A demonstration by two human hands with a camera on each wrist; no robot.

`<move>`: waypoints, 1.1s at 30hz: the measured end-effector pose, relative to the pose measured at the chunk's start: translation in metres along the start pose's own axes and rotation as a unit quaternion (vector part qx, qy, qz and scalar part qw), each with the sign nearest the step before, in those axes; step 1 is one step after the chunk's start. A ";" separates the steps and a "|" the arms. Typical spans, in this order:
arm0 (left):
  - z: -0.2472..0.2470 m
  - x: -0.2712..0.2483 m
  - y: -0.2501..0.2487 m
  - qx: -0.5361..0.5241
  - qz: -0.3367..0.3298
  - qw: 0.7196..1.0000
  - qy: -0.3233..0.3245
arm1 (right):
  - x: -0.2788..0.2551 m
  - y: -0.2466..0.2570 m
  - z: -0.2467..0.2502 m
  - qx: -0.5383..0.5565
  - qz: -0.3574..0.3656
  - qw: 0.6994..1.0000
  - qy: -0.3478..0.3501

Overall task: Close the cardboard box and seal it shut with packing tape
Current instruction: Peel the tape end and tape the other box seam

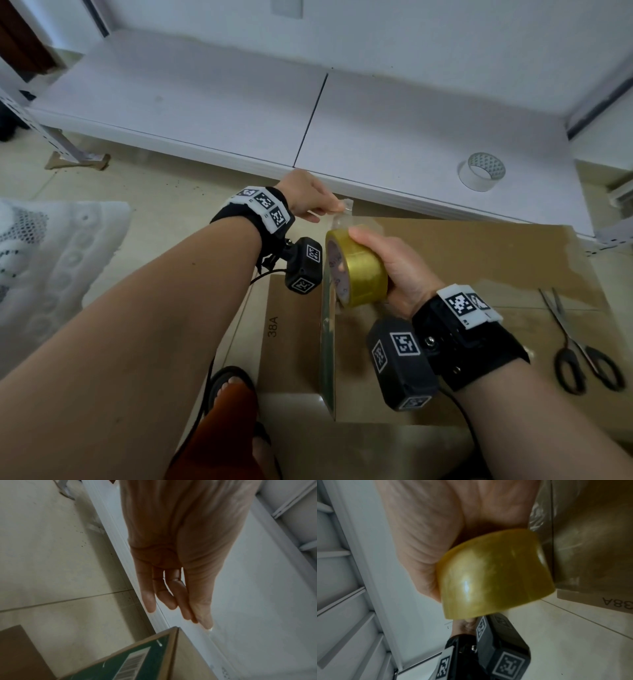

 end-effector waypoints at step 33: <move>0.015 0.016 0.023 0.155 0.058 0.984 -0.058 | 0.005 0.014 -0.002 -0.034 0.007 0.998 0.059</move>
Point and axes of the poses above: each hand's wrist, its own x-axis towards the middle knuckle, its own z-axis out of the back of the hand, y = z × x, the point moved 9 cm from there along x, towards the middle knuckle, and after that the axes turned 7 degrees about y, right-handed, at the moved point
